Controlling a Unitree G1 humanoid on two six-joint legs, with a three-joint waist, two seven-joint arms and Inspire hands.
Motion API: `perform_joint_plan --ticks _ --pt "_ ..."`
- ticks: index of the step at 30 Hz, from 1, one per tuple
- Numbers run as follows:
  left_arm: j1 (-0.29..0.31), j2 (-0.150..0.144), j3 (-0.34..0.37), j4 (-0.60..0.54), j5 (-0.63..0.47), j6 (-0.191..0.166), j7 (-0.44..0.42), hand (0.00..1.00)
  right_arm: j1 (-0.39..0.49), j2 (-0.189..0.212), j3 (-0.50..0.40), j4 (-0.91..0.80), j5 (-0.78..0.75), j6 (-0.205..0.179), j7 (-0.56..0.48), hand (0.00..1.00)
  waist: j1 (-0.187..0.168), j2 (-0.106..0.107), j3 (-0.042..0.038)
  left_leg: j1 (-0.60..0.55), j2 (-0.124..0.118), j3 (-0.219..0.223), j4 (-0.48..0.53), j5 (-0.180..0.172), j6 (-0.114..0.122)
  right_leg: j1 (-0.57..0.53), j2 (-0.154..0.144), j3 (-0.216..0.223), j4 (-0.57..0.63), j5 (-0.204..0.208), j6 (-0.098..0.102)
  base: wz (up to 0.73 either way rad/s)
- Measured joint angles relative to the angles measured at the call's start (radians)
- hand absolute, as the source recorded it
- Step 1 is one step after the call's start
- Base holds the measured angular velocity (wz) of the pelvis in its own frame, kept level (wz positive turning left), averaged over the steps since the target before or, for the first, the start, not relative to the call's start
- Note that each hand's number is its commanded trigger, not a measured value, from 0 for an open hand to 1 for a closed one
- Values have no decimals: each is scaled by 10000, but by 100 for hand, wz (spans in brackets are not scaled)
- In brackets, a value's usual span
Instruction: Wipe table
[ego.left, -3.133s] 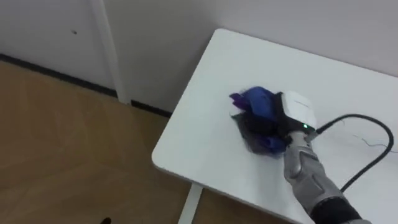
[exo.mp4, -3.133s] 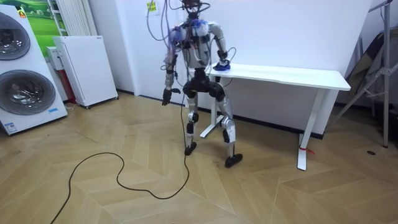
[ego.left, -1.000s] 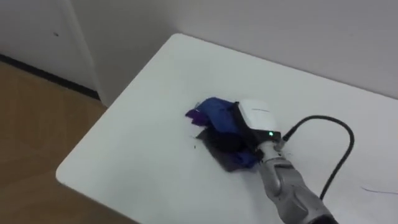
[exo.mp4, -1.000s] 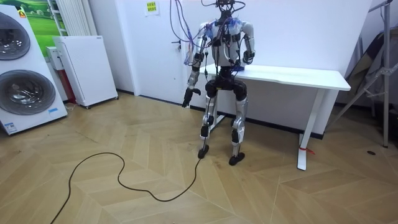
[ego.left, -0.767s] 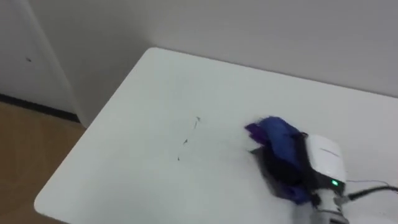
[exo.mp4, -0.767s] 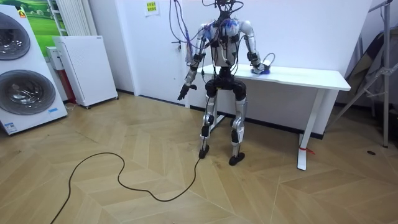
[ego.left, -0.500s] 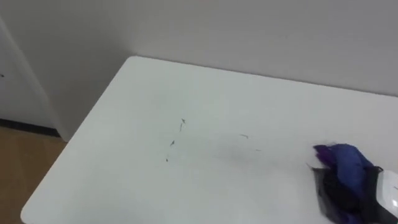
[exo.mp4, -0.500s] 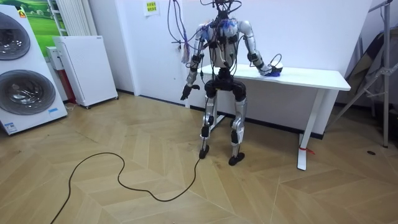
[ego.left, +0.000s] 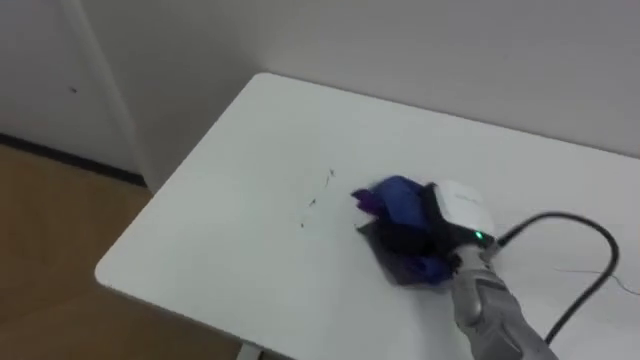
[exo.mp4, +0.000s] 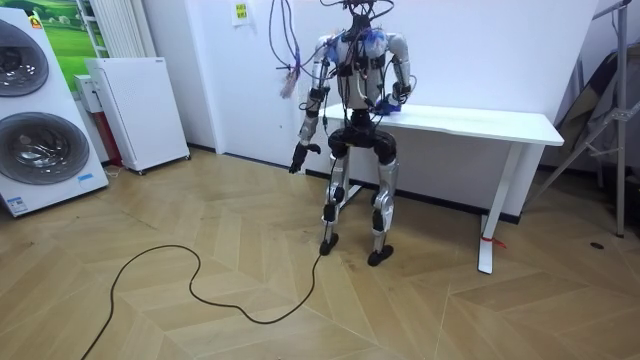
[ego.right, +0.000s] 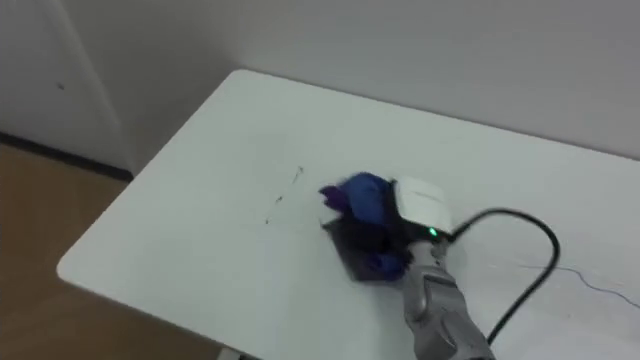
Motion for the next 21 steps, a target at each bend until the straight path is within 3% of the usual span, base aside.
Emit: perform_joint_plan --ticks 3,5,7,10,13,14,16,17,19,21 --pt "253 -6 9 36 -225 70 2 0 583 -84 -81 417 209 -585 -895 100 -364 44 36 50 -106 237 278 -16 48 -2 -252 -26 516 -69 73 15" --pt "155 3 354 78 -183 -117 25 0 1046 -112 -555 803 378 -1205 -1799 100 -576 12 60 160 -165 865 328 -45 99 -69 -468 -50 835 -79 90 -6" --pt "18 65 737 183 -138 -317 46 0 1532 -363 -1002 902 592 -1474 -2457 100 -680 22 44 248 -217 1307 344 -174 314 -83 -573 18 854 -91 111 -29" --pt "-303 364 1251 214 62 -512 131 0 2217 -1051 -1727 1239 1197 -1648 -3541 100 -948 85 -14 97 -193 1811 615 -541 619 -316 -807 -161 1132 -22 248 -30" --pt "-341 915 1539 330 116 -656 249 0 2658 -1498 -2393 2072 2030 -1694 -4247 100 -1240 125 -99 -40 106 2264 1267 -1013 766 -452 -1049 -219 1697 143 272 -23" --pt "-407 1064 1637 317 143 -716 349 0 2879 -1694 -2664 2286 2442 -1696 -4303 100 -1458 80 -134 -177 130 2157 1528 -1133 831 -748 -1467 -217 2477 44 250 8" --pt "-499 1143 1604 281 143 -903 465 0 3212 -1885 -3035 2524 2927 -1694 -4315 100 -1558 138 -182 -281 331 2084 1774 -1240 811 -876 -1947 -51 2863 -22 300 21" --pt "-578 1189 1588 300 142 -944 467 0 3359 -1893 -3174 2640 3103 -1693 -4314 100 -1668 97 -173 -389 434 1862 1875 -1259 779 -839 -2085 339 2594 1 353 24" --pt "-688 1150 1442 315 139 -1015 465 0 3521 -1842 -3266 2720 3311 -1689 -4308 100 -1883 29 -178 -589 512 1221 2065 -1263 741 -516 -2240 469 1749 41 374 55" --pt "-826 1125 1113 281 153 -1083 469 0 3647 -1724 -3262 2682 3394 -1693 -4317 100 -1951 -118 -184 -720 595 906 2135 -1258 628 -120 -2340 313 805 348 522 55"
